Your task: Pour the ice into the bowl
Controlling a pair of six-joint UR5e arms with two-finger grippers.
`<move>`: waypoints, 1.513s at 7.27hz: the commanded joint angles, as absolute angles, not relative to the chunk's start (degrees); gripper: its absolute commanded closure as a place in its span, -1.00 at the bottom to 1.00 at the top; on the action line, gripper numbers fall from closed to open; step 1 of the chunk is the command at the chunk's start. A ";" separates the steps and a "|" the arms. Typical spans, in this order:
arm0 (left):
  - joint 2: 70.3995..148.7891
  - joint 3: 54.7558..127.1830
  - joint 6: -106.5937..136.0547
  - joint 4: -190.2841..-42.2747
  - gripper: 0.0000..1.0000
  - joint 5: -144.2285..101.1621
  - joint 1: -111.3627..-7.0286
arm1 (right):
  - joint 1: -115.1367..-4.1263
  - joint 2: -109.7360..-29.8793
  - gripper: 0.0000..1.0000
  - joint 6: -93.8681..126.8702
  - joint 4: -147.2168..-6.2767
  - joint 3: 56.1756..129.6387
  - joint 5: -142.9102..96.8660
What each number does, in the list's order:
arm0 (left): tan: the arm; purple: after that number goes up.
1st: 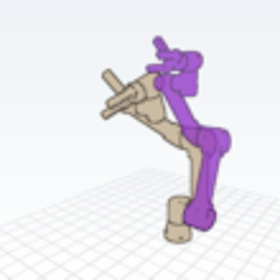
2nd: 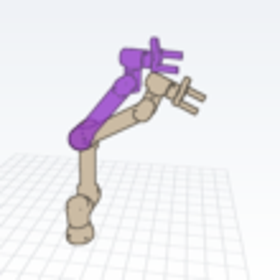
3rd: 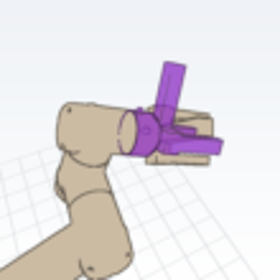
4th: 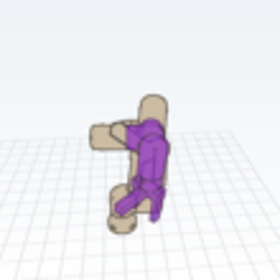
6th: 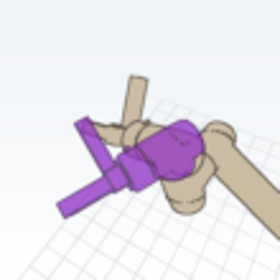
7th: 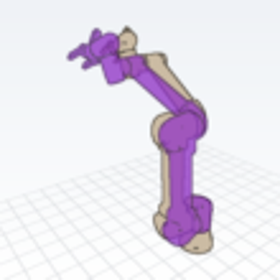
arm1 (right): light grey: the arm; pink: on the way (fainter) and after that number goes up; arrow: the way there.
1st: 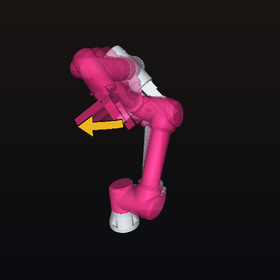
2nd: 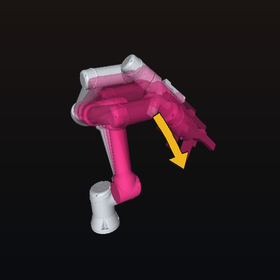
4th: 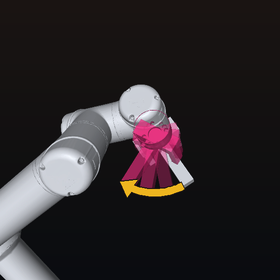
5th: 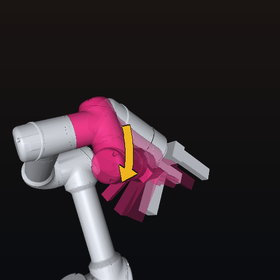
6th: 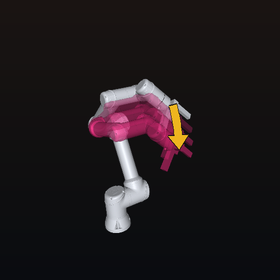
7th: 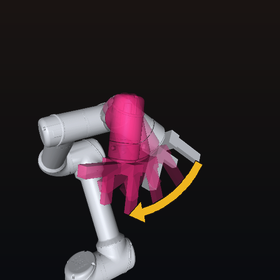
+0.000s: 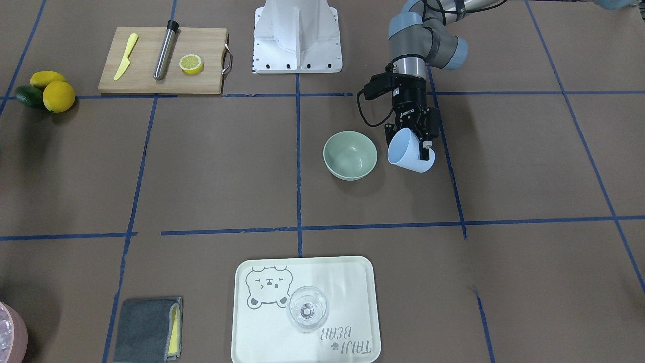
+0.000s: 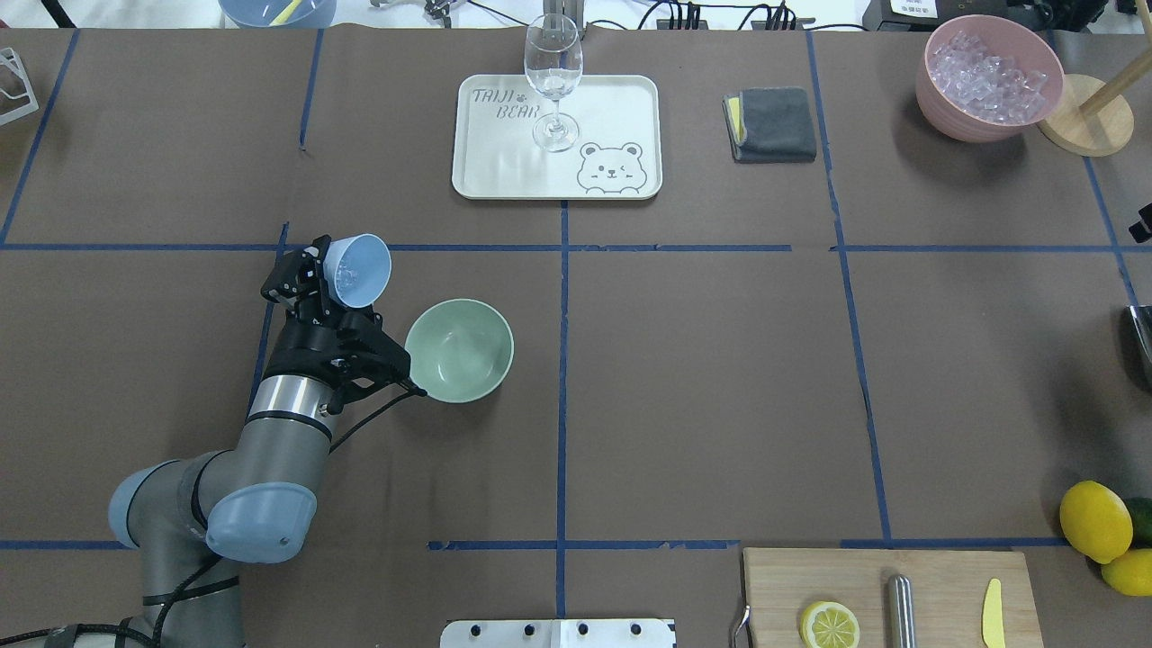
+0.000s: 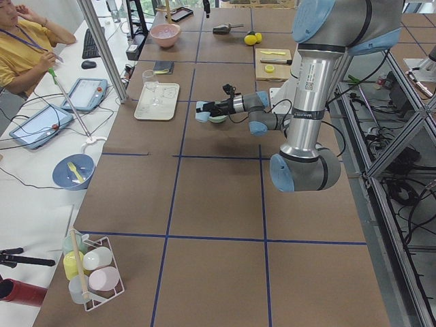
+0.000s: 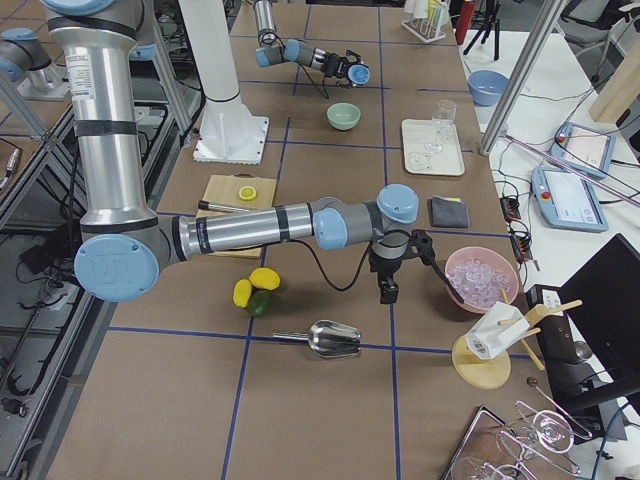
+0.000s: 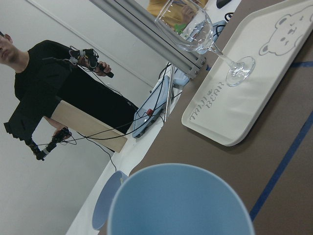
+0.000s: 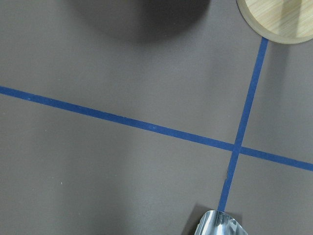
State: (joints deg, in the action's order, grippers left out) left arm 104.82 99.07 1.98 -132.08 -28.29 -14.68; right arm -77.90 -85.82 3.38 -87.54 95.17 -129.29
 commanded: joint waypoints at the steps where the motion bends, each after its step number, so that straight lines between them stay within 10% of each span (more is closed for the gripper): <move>1: 105.12 98.27 -8.39 -132.10 1.00 -24.54 -13.37 | -78.13 -85.78 -1.00 3.52 -87.54 95.19 -129.29; 11: 108.81 95.62 -35.58 -132.19 1.00 -18.28 -9.49 | -78.31 -86.48 -1.00 3.52 -87.54 95.19 -129.37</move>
